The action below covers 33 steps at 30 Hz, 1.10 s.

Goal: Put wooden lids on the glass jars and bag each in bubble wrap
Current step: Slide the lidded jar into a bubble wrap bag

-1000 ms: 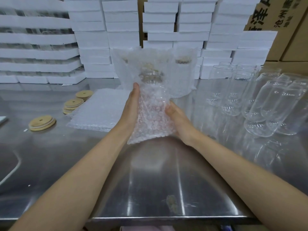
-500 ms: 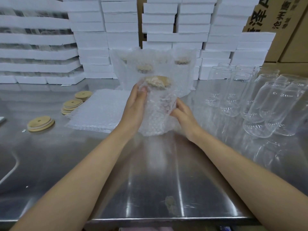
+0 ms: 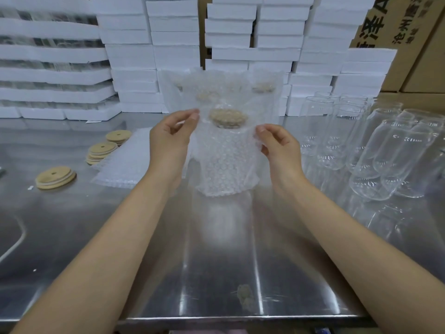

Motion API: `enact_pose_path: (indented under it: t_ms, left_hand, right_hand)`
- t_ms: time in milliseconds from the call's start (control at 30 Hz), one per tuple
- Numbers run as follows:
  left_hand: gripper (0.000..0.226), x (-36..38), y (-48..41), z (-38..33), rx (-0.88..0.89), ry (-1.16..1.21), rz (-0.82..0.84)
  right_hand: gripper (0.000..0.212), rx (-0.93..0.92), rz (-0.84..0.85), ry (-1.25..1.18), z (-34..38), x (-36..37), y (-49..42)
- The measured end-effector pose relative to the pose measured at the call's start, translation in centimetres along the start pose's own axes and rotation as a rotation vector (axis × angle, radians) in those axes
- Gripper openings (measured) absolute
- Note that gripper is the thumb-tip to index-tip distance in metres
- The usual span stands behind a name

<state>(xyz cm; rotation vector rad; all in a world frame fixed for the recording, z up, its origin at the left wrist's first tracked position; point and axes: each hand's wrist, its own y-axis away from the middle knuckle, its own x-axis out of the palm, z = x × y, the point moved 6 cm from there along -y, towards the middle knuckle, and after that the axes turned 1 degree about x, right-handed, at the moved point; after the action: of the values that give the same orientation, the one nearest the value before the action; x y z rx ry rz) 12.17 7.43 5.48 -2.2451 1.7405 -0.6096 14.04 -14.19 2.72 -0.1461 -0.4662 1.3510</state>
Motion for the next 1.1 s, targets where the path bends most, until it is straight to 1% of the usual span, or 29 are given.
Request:
enact_pose_path:
  t_ms: [100,133,233,300,367,467,567,633,667,733,800,833,867,933,1033,1100]
  left_hand:
    - [0.013,-0.9,-0.5,-0.1,-0.008,0.065,-0.064]
    - [0.016,-1.0,-0.5,-0.1,-0.007,0.048,-0.069]
    - [0.025,-0.6,-0.3,0.0,0.003,-0.119,-0.022]
    - [0.020,0.0,0.1,0.0,0.017,-0.175,0.038]
    - [0.015,0.1,0.1,-0.2,0.049,-0.180,0.055]
    - [0.012,-0.4,-0.1,-0.5,0.079,-0.145,0.014]
    - [0.019,-0.6,-0.2,-0.7,0.082,-0.125,-0.028]
    - [0.026,-0.6,-0.2,-0.7,0.093,-0.165,-0.034]
    - [0.028,-0.5,-0.1,-0.7,0.102,-0.202,-0.012]
    - [0.035,-0.2,-0.1,-0.4,0.099,-0.314,0.103]
    - [0.056,0.1,-0.1,0.5,0.045,-0.496,0.258]
    - [0.063,0.1,-0.1,0.8,0.018,-0.562,0.311]
    - [0.063,0.0,0.0,1.0,0.003,-0.582,0.339]
    - [0.051,-0.3,0.0,1.0,-0.004,-0.527,0.345]
    - [0.024,-0.6,-0.4,0.9,0.003,-0.446,0.319]
    - [0.017,-0.7,-0.5,1.0,-0.014,-0.394,0.303]
  right_hand:
    - [0.011,0.040,0.004,-0.054,-0.3,0.0,0.0]
    - [0.012,0.050,0.024,-0.084,-0.4,0.2,0.0]
    - [0.013,0.074,0.078,-0.141,-0.4,0.6,0.0]
    - [0.009,0.079,0.087,-0.092,-0.5,0.7,0.0]
    - [0.008,0.085,0.084,-0.056,-0.5,0.6,0.1]
    - [0.010,0.098,0.042,-0.071,-0.6,0.4,0.1]
    - [0.011,0.102,0.017,-0.114,-0.5,0.0,-0.2]
    - [0.018,0.119,0.020,-0.137,-0.6,-0.1,-0.3]
    - [0.022,0.137,0.027,-0.155,-0.6,-0.1,-0.3]
    - [0.028,0.152,0.051,-0.187,-0.7,0.0,-0.4]
    - [0.024,0.131,0.103,-0.145,-0.8,0.2,-0.3]
    - [0.019,0.121,0.123,-0.109,-0.9,0.2,-0.2]
    - [0.016,0.117,0.132,-0.076,-1.0,0.2,-0.1]
    - [0.013,0.111,0.120,-0.025,-1.2,0.1,0.0]
    - [0.011,0.103,0.095,0.015,-1.0,0.0,0.0]
    - [0.010,0.098,0.080,0.032,-0.9,0.0,0.0]
